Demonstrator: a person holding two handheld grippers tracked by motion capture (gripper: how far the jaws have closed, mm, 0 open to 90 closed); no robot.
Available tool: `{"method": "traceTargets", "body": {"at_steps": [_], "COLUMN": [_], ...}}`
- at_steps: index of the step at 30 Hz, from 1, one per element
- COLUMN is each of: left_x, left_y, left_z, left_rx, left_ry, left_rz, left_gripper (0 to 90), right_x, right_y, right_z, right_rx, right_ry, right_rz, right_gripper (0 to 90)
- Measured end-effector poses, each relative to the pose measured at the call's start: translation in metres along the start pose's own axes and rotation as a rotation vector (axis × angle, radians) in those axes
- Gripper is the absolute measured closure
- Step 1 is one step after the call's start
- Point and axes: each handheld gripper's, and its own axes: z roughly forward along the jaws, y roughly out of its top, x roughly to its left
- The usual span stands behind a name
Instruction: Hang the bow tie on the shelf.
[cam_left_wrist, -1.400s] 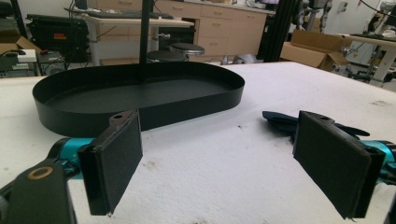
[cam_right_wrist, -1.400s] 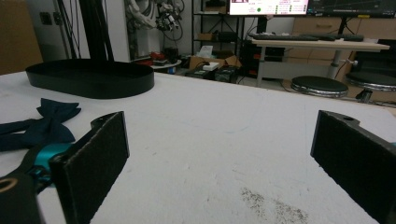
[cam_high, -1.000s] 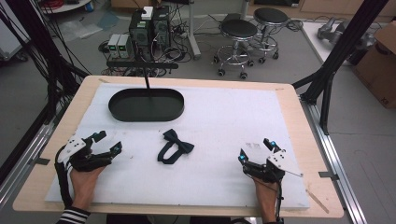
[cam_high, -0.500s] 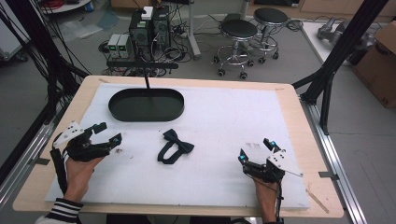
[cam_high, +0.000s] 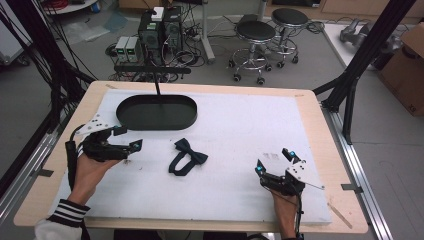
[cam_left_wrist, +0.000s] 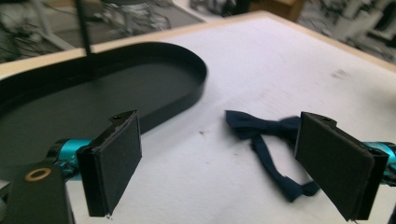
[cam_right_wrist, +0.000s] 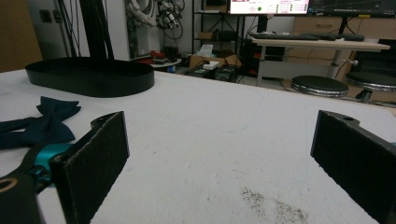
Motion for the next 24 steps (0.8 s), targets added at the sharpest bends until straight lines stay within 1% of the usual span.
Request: {"method": "traceTargets", "body": {"at_steps": [1, 2, 3, 4, 8, 9, 10, 11, 12, 13, 14, 15, 16, 17, 21, 24], "left_x": [-0.002, -0.006, -0.006, -0.009, -0.013, -0.014, -0.016, -0.016, -0.02, -0.02, -0.024, -0.025, -0.025, -0.028, -0.032, -0.038], "left_y": [0.003, 0.008, 0.008, 0.011, 0.017, 0.018, 0.019, 0.019, 0.02, 0.02, 0.021, 0.022, 0.022, 0.023, 0.025, 0.025], "left_z": [0.003, 0.008, 0.008, 0.013, 0.021, 0.023, 0.025, 0.025, 0.03, 0.03, 0.034, 0.036, 0.036, 0.039, 0.043, 0.048], "left_rx": [0.018, 0.045, 0.045, 0.065, 0.083, 0.09, 0.106, 0.106, 0.13, 0.13, 0.149, 0.154, 0.154, 0.166, 0.175, 0.193], "left_ry": [-0.015, -0.032, -0.032, -0.039, -0.053, -0.064, -0.077, -0.077, -0.097, -0.097, -0.109, -0.114, -0.114, -0.115, -0.117, -0.127], "left_rz": [0.007, 0.029, 0.029, 0.046, 0.035, 0.037, 0.041, 0.041, 0.053, 0.053, 0.062, 0.063, 0.063, 0.065, 0.06, 0.066], "left_gripper": [15.3, 15.3, 15.3, 15.3, 15.3, 15.3, 15.3, 15.4, 15.4, 15.4, 15.4, 15.5, 15.5, 15.5, 15.5, 15.6], "right_x": [0.0, 0.0, 0.0, 0.0, 0.0, 0.0, 0.0, 0.0, 0.0, 0.0, 0.0, 0.0, 0.0, 0.0, 0.0, 0.0], "right_y": [0.0, 0.0, 0.0, 0.0, 0.0, 0.0, 0.0, 0.0, 0.0, 0.0, 0.0, 0.0, 0.0, 0.0, 0.0, 0.0], "right_z": [0.0, 0.0, 0.0, 0.0, 0.0, 0.0, 0.0, 0.0, 0.0, 0.0, 0.0, 0.0, 0.0, 0.0, -0.001, -0.001], "right_rx": [0.0, -0.001, 0.001, 0.001, 0.001, 0.002, 0.002, 0.003, 0.002, 0.002, 0.002, 0.002, 0.002, 0.001, 0.001, 0.001], "right_ry": [0.0, 0.0, -0.002, -0.002, 0.001, 0.002, 0.002, 0.001, 0.001, 0.001, 0.002, 0.002, 0.002, 0.001, 0.002, 0.002], "right_rz": [0.0, -0.001, 0.003, 0.005, 0.007, 0.007, 0.007, 0.007, 0.01, 0.011, 0.012, 0.012, 0.012, 0.011, 0.012, 0.012], "right_gripper": [3.2, 3.2, 3.3, 3.2, 3.3, 3.2, 3.2, 3.3, 3.2, 3.2, 3.2, 3.2, 3.2, 3.2, 3.2, 3.2]}}
